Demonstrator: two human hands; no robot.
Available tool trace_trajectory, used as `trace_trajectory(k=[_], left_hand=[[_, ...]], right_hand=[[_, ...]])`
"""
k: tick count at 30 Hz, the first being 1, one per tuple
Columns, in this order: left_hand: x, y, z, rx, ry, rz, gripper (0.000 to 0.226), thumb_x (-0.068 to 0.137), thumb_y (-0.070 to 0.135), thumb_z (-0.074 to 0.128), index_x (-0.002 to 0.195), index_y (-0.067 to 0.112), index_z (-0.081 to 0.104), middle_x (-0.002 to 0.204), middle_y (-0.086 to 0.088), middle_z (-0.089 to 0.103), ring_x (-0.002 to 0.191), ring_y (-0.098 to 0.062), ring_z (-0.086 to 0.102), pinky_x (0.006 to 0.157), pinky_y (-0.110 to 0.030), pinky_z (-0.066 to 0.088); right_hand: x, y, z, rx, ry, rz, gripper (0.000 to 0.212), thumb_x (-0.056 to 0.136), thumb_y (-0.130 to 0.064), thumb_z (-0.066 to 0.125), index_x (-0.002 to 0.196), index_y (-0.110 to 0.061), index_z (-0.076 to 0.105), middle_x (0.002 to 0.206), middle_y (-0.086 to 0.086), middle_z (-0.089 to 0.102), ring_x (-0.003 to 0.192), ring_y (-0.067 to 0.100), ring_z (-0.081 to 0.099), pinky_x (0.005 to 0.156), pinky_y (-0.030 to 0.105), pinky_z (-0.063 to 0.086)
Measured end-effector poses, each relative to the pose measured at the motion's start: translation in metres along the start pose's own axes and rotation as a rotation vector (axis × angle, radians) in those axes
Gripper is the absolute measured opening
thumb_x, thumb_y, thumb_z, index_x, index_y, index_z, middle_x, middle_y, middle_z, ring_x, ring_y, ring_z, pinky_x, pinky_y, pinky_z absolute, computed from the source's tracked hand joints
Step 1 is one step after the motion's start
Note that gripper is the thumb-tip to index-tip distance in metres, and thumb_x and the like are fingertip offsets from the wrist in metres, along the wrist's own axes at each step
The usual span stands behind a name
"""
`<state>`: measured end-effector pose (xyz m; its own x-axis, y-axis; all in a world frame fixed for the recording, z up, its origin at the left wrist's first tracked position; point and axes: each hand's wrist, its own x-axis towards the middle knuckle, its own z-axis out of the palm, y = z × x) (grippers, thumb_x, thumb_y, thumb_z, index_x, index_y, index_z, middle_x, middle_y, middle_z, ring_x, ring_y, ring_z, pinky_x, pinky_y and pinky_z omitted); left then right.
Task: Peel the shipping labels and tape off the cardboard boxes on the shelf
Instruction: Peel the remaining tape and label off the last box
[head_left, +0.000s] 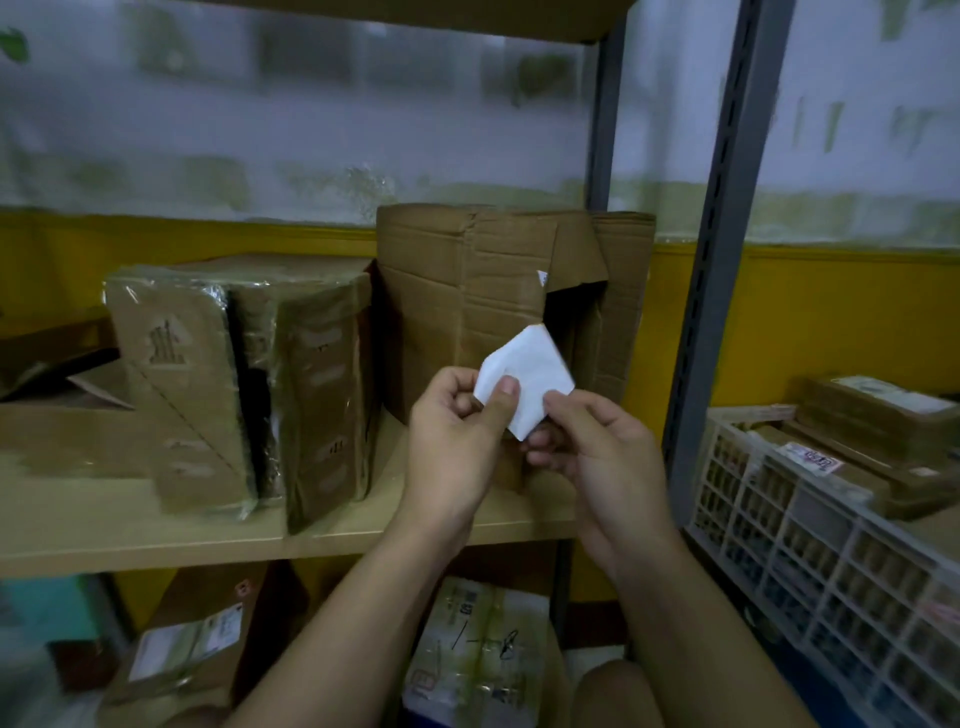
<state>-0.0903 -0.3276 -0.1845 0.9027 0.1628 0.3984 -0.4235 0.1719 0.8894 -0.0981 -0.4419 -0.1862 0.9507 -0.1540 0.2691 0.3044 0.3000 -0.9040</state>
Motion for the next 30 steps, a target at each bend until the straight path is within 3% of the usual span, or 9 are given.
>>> trace_trajectory(k=[4, 6, 10, 14, 17, 22, 25, 28, 30], left_hand=[[0.000, 0.010, -0.012, -0.228, -0.270, -0.165, 0.048, 0.077, 0.018, 0.079, 0.116, 0.001, 0.059, 0.103, -0.016, 0.073, 0.091, -0.030, 0.071, 0.079, -0.043, 0.059], [0.003, 0.015, -0.018, -0.180, -0.360, -0.191, 0.054, 0.075, 0.022, 0.080, 0.121, 0.005, 0.060, 0.110, -0.013, 0.072, 0.098, -0.026, 0.071, 0.080, -0.044, 0.060], [0.012, 0.031, -0.017, 0.118, -0.308, -0.041, 0.012, 0.091, 0.016, 0.068, 0.097, 0.007, 0.071, 0.084, -0.004, 0.074, 0.081, -0.019, 0.072, 0.067, -0.032, 0.061], [0.015, 0.041, -0.009, 0.142, -0.366, 0.020, 0.010, 0.089, 0.003, 0.066, 0.094, -0.006, 0.068, 0.071, -0.015, 0.070, 0.057, -0.018, 0.066, 0.054, -0.026, 0.057], [0.015, 0.040, -0.004, 0.049, -0.386, -0.026, 0.018, 0.083, 0.002, 0.068, 0.100, -0.001, 0.066, 0.071, -0.017, 0.068, 0.050, -0.018, 0.063, 0.047, -0.023, 0.053], [0.008, 0.024, 0.002, -0.297, -0.468, -0.256, 0.018, 0.076, 0.012, 0.064, 0.094, 0.013, 0.066, 0.089, -0.009, 0.072, 0.079, -0.023, 0.069, 0.062, -0.032, 0.061], [0.006, 0.016, 0.003, -0.453, -0.499, -0.304, 0.015, 0.081, 0.010, 0.058, 0.090, 0.012, 0.070, 0.097, -0.012, 0.072, 0.089, -0.024, 0.070, 0.076, -0.041, 0.060], [0.011, 0.015, 0.001, -0.471, -0.536, -0.345, 0.023, 0.087, 0.021, 0.057, 0.098, 0.005, 0.068, 0.107, -0.018, 0.069, 0.100, -0.029, 0.069, 0.088, -0.046, 0.055], [0.016, 0.017, 0.001, -0.421, -0.509, -0.386, 0.025, 0.084, 0.027, 0.060, 0.085, 0.005, 0.070, 0.098, -0.017, 0.070, 0.095, -0.028, 0.069, 0.087, -0.045, 0.056]], right_hand=[[0.002, -0.019, -0.010, -0.061, -0.017, 0.009, 0.012, 0.089, -0.009, 0.066, 0.079, -0.005, 0.072, 0.066, 0.009, 0.066, 0.059, 0.014, 0.061, 0.055, 0.024, 0.052], [0.004, -0.026, -0.019, -0.169, -0.017, -0.056, 0.013, 0.088, -0.008, 0.066, 0.076, -0.007, 0.072, 0.063, 0.007, 0.065, 0.059, 0.015, 0.061, 0.054, 0.025, 0.051], [0.002, -0.041, -0.034, -0.350, -0.077, -0.138, 0.007, 0.084, -0.005, 0.070, 0.083, -0.011, 0.072, 0.057, 0.002, 0.064, 0.051, 0.013, 0.056, 0.051, 0.026, 0.049], [-0.001, -0.052, -0.044, -0.391, -0.103, -0.198, 0.008, 0.082, -0.004, 0.073, 0.086, -0.011, 0.072, 0.059, 0.001, 0.065, 0.050, 0.013, 0.055, 0.050, 0.026, 0.047], [-0.004, -0.057, -0.049, -0.224, -0.156, -0.149, 0.019, 0.077, -0.003, 0.073, 0.092, -0.015, 0.072, 0.067, 0.003, 0.069, 0.052, 0.012, 0.056, 0.051, 0.023, 0.050], [-0.001, -0.051, -0.053, 0.104, -0.268, -0.019, 0.019, 0.066, -0.016, 0.072, 0.084, -0.016, 0.078, 0.090, 0.006, 0.074, 0.082, 0.018, 0.069, 0.071, 0.030, 0.058], [0.001, -0.046, -0.054, 0.154, -0.289, -0.061, 0.021, 0.061, -0.020, 0.074, 0.082, -0.015, 0.077, 0.090, 0.006, 0.074, 0.086, 0.018, 0.071, 0.069, 0.027, 0.059], [0.003, -0.044, -0.055, -0.109, -0.257, -0.260, 0.015, 0.077, -0.008, 0.068, 0.088, -0.017, 0.073, 0.085, -0.002, 0.075, 0.083, 0.013, 0.071, 0.066, 0.023, 0.057], [0.007, -0.044, -0.056, -0.407, -0.231, -0.492, 0.024, 0.084, 0.003, 0.065, 0.089, -0.020, 0.071, 0.083, -0.007, 0.073, 0.083, 0.005, 0.069, 0.067, 0.017, 0.054]])
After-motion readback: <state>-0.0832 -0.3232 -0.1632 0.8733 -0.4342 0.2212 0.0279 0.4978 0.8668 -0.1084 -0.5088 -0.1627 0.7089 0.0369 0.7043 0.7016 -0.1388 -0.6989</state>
